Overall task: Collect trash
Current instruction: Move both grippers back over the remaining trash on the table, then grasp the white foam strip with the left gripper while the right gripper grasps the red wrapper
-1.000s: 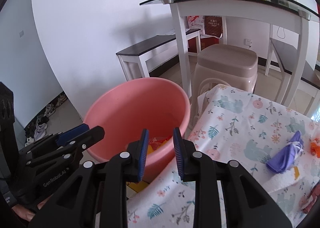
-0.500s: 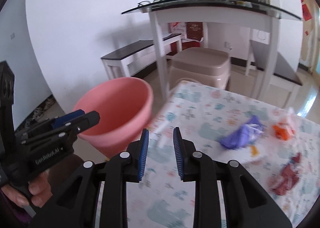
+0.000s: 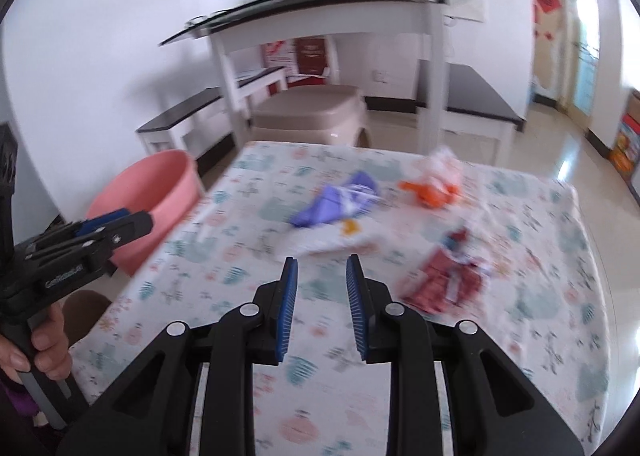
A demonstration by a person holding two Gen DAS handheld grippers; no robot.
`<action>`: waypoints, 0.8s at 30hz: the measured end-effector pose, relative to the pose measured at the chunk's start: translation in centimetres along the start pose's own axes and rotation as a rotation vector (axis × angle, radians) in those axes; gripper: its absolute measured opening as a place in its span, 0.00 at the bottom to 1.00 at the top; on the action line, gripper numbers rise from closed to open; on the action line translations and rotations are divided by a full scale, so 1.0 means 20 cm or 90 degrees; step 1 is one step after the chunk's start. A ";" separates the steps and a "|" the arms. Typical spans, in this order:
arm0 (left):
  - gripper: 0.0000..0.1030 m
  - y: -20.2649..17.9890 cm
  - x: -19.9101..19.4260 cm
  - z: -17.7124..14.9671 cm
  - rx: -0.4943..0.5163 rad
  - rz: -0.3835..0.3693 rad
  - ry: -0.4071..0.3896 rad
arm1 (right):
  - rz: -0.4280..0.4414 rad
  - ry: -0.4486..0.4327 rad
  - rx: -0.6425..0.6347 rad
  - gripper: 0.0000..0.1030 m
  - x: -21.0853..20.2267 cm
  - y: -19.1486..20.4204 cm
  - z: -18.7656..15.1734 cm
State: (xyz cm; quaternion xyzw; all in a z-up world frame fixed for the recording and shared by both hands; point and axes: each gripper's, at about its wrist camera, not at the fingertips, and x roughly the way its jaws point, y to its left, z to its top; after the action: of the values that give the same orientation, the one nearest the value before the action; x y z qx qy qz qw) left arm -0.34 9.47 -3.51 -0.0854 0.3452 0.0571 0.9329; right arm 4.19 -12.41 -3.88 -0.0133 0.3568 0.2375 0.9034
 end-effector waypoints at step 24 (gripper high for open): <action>0.39 -0.41 0.46 0.06 0.190 -0.129 0.124 | -0.034 0.028 0.133 0.25 0.00 -0.45 -0.10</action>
State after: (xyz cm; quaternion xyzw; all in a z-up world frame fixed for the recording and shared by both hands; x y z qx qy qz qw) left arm 8.76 2.06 -7.73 0.0146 0.4282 -0.0972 0.8983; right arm 6.76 -20.75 -6.60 0.0662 0.3986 0.1741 0.8980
